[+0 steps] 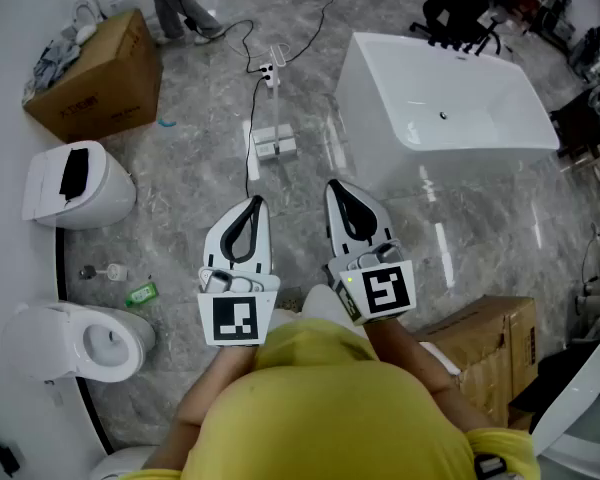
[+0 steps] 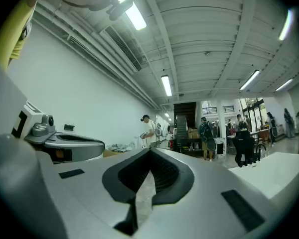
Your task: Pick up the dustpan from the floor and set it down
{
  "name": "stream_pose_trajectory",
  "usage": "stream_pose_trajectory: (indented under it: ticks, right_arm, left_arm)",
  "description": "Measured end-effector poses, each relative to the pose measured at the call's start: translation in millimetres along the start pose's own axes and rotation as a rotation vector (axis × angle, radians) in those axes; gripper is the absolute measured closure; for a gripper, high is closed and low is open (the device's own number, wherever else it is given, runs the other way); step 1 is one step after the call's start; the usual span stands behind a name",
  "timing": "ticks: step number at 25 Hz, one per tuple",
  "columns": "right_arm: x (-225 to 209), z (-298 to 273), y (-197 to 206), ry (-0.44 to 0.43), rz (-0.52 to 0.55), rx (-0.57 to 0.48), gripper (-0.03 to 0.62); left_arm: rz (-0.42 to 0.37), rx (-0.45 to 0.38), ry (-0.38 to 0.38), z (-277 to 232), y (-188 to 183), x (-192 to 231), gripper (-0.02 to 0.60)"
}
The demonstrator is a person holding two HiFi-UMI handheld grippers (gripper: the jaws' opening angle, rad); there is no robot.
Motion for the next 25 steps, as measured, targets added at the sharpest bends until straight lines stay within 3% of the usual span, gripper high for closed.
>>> stream_pose_trajectory:
  ticks: [6, 16, 25]
  right_arm:
    - [-2, -30, 3, -0.036, 0.005, 0.034, 0.583]
    - [-26, -90, 7, -0.055, 0.019, -0.005, 0.582]
    - [-85, -184, -2, -0.071, -0.004, 0.006, 0.582]
  left_arm:
    - [0.011, -0.008, 0.006, -19, 3, 22, 0.578]
    - [0.040, -0.021, 0.000, -68, 14, 51, 0.578]
    - [0.060, -0.006, -0.027, -161, -1, 91, 0.578]
Point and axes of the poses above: the fingertips, and each gripper's own axes: z backward along the fingers, x to its left, y out of its underside, the point moved 10 cm from there along z, backward along the fingers, and after that the axes turned 12 degrees about x, right-handed, at the moved point
